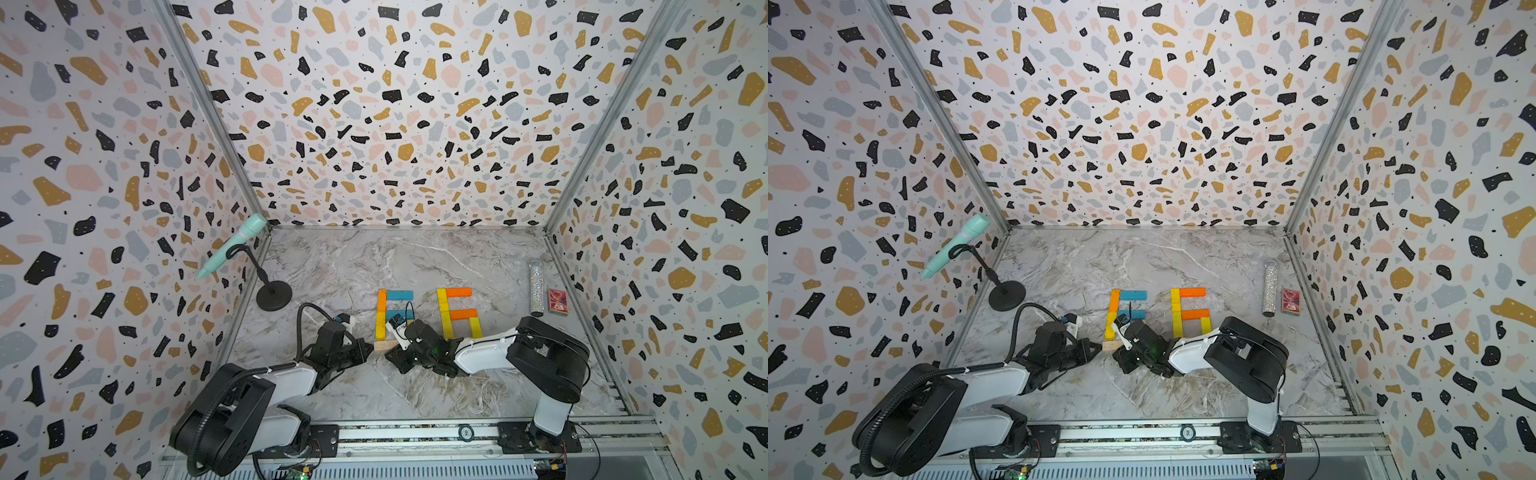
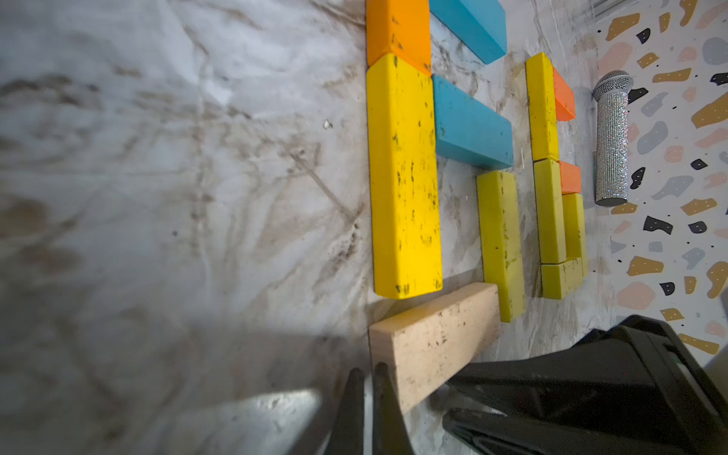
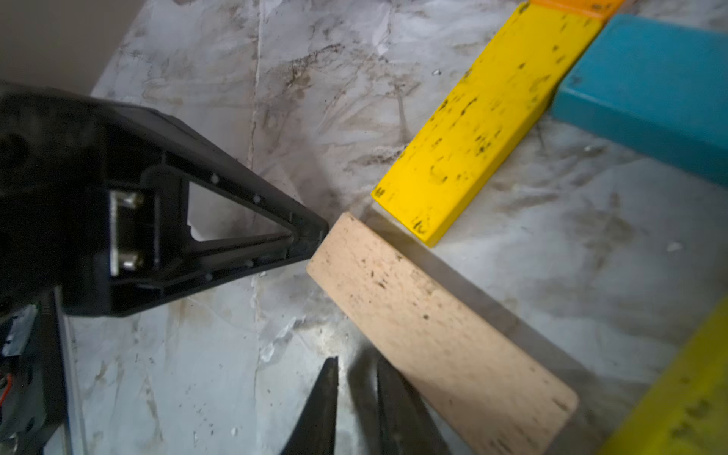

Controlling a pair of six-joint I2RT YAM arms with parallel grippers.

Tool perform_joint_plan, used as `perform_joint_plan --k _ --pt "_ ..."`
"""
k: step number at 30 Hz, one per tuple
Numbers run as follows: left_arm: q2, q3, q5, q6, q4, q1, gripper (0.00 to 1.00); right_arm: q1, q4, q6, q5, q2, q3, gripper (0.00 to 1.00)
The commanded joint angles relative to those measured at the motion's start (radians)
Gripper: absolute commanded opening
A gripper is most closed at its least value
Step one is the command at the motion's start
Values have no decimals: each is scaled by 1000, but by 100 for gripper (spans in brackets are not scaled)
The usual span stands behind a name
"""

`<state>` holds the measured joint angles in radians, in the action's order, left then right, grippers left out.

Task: Assemble the number 6 with building blocks
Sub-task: Assemble the building block at the center of the board.

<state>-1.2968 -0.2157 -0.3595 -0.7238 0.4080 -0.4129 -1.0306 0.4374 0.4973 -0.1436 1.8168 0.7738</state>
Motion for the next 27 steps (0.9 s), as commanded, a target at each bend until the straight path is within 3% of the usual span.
perform_joint_plan --k 1,14,21,27 --pt "-18 -16 10 18 -20 -3 0 8 -86 15 40 14 2 21" --pt "-53 -38 28 40 -32 -4 1 2 -122 8 45 -29 20 23" --pt "-56 -57 26 44 -40 -3 0 11 -155 41 71 -213 -32 25" --pt "9 -68 56 58 -127 -3 1 79 -188 88 92 -376 -128 24"
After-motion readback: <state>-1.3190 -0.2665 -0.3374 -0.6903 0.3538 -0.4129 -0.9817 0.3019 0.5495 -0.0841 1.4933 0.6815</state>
